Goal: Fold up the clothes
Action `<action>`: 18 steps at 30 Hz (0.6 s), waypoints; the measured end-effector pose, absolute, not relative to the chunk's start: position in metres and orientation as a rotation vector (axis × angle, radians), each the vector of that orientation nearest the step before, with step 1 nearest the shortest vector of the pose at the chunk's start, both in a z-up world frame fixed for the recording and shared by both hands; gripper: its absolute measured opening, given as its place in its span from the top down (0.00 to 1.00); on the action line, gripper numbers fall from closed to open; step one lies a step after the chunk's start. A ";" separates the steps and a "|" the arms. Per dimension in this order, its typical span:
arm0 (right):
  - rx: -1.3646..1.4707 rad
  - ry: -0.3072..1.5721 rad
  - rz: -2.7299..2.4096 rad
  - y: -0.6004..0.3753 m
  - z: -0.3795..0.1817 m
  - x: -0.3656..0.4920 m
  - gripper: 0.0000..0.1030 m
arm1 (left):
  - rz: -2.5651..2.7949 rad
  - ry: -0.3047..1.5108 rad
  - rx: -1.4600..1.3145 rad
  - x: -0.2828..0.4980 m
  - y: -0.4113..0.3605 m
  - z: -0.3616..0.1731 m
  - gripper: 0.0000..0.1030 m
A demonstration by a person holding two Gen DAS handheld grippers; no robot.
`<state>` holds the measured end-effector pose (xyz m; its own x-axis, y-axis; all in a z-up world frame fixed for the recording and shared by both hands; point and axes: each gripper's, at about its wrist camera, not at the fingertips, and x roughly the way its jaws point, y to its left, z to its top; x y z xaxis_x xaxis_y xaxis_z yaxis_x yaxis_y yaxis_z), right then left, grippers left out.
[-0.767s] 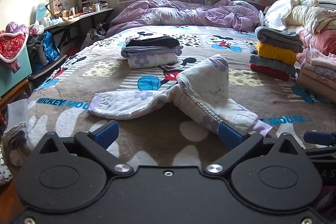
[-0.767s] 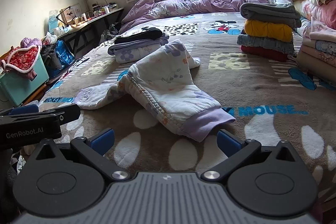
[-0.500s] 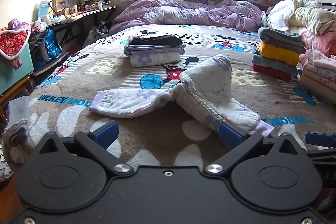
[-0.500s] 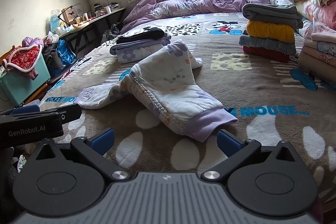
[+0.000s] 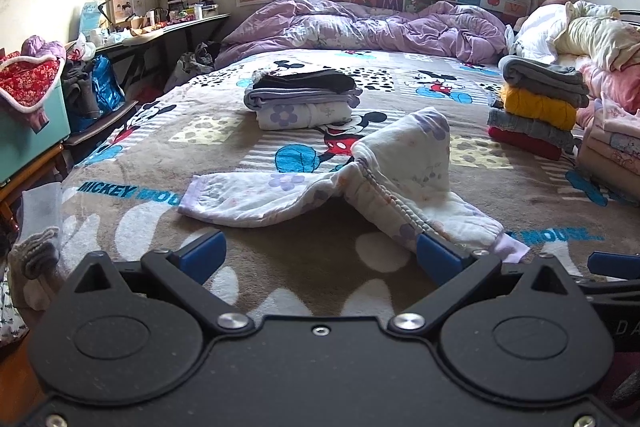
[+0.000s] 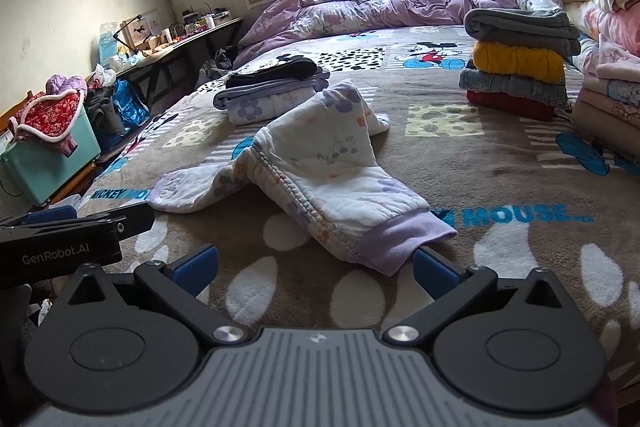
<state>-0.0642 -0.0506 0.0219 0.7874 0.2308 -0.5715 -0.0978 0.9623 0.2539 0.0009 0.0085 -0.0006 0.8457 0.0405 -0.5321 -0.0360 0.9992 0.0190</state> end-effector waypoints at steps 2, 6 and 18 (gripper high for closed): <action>0.214 0.640 0.181 -0.050 0.022 -0.064 0.00 | 0.042 0.563 0.007 0.001 0.009 -0.001 0.00; 0.212 0.640 0.185 -0.049 0.022 -0.064 0.00 | 0.041 0.565 0.007 0.001 0.009 -0.001 0.00; 0.209 0.640 0.184 -0.049 0.023 -0.064 0.00 | 0.045 0.564 0.014 0.002 0.008 -0.001 0.00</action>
<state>-0.0636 -0.0492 0.0226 0.7868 0.2340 -0.5711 -0.1056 0.9627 0.2491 0.0023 0.0076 -0.0015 0.8441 0.0469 -0.5341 -0.0391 0.9989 0.0260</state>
